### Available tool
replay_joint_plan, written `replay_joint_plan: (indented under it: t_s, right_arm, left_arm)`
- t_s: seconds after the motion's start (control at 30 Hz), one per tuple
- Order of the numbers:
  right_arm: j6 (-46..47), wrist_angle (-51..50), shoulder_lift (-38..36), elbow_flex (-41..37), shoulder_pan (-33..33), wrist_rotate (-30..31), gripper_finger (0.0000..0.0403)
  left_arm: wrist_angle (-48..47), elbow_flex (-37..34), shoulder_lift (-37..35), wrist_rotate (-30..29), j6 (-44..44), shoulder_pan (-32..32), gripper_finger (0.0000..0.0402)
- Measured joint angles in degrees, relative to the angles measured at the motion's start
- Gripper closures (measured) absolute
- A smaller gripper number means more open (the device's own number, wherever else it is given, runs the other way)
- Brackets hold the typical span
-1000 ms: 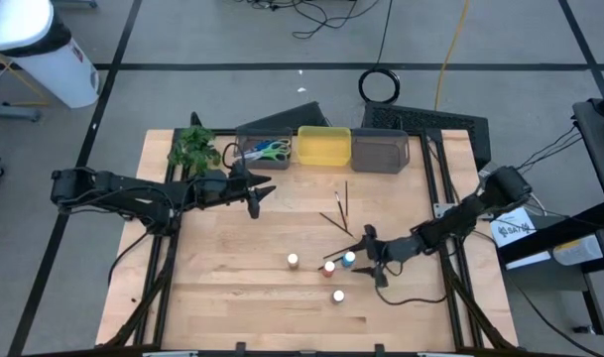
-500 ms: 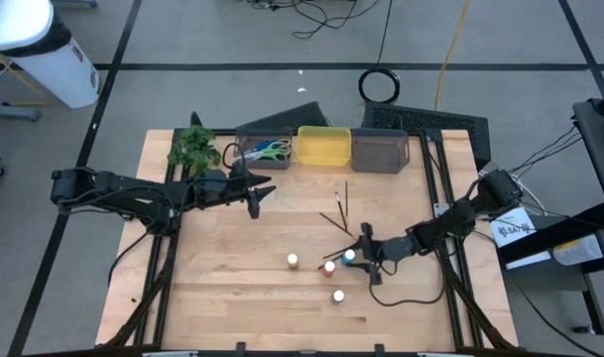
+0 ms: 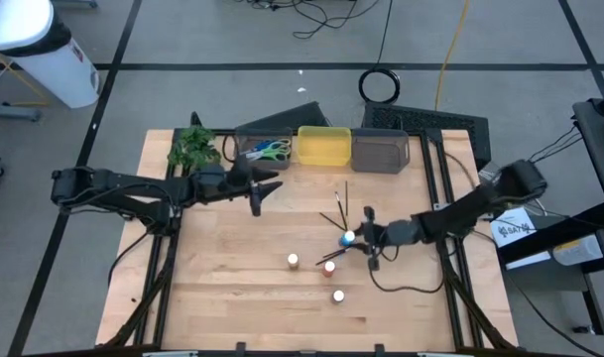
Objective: Pick & Place Paint Supplies
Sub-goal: Put the blue paint bottle into the yellow bin
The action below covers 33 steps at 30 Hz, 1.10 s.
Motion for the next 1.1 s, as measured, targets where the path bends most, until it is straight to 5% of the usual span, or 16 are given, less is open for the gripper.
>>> replay_joint_plan:
  t_s: [0.23, 0.47, 0.7, 1.1]
  right_arm:
    - [-7.1, -16.9, -8.8, 9.9, -12.4, -3.1, 0.0313]
    - [-11.0, -15.6, -5.5, 15.5, -21.8, -7.6, 0.0313]
    - [-11.0, -14.6, -2.0, 15.4, -21.6, -7.7, 0.0312]
    - [-11.0, -10.3, -0.3, 15.4, -21.7, -8.2, 0.0312]
  left_arm:
    - [-6.4, 15.6, 9.7, 6.7, 9.3, -0.6, 0.0213]
    - [-8.9, 27.3, 23.1, 1.6, 20.6, -2.8, 0.0141]
    - [-10.4, 31.5, 29.6, 1.4, 21.0, -3.0, 0.0111]
    - [-9.1, 31.6, 31.3, 4.1, 19.0, -3.3, 0.0134]
